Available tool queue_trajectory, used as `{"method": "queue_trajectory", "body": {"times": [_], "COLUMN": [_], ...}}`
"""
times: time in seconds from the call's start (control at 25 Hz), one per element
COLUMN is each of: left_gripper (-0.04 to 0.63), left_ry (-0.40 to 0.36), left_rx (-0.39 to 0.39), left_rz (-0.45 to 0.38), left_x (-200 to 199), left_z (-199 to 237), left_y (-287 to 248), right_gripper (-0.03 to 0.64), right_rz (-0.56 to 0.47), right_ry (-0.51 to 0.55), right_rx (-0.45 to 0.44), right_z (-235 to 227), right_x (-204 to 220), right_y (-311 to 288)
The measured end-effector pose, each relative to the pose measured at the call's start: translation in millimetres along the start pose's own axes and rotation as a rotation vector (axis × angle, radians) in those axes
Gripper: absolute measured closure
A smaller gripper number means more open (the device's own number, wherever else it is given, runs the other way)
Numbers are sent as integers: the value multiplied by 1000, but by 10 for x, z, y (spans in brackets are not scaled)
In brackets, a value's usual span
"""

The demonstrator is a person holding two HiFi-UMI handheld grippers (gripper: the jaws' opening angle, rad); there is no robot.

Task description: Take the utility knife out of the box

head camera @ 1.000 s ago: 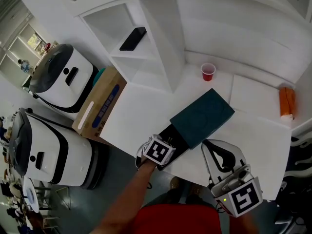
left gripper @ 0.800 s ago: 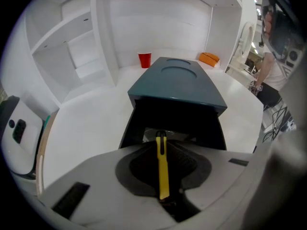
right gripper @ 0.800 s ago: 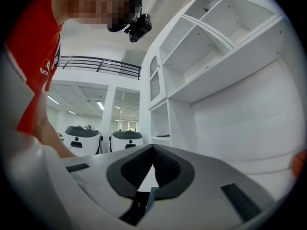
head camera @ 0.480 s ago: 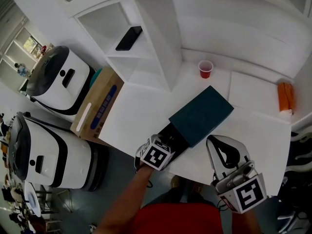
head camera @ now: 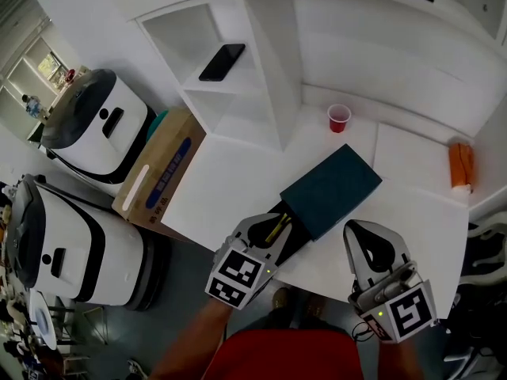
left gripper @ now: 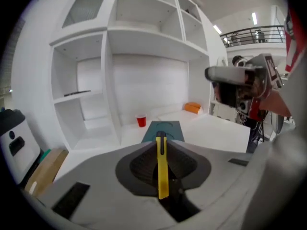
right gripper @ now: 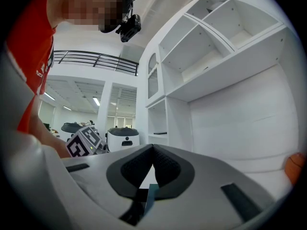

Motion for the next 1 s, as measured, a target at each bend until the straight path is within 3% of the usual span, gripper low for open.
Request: {"method": "queue_trajectory", "body": {"times": [0.2,0.4,0.68,1.0], "left_gripper": [502,502,502,502], "left_ry": [48,50,11,-20], "left_rx": [-1,11,66,108], "left_rz": [-291,-463,-542,-566], "left_x": [-432,-666,-744,-776], "left_z": [-92,-204,-388,-493], "left_y": [553,943,1134,1192], "right_gripper": [621,621,621,621], "right_rz": [-6,-25,-57,-38], "right_ry": [-7,-13,0,29], "right_rx": [-17,-30,-1,21], "right_z": [126,283,412,484], "right_x": [-77,-165,-254,-239], "right_y": [16,58,126,213]}}
Point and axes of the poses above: the fingertips, and each gripper's own axes: y backward along the fingers, z to its left, x out of its underside, the point moved 3 cm from there along y, backward along the fingers, and after that the axes turned 13 degrees about z, right-handed, at the moved point
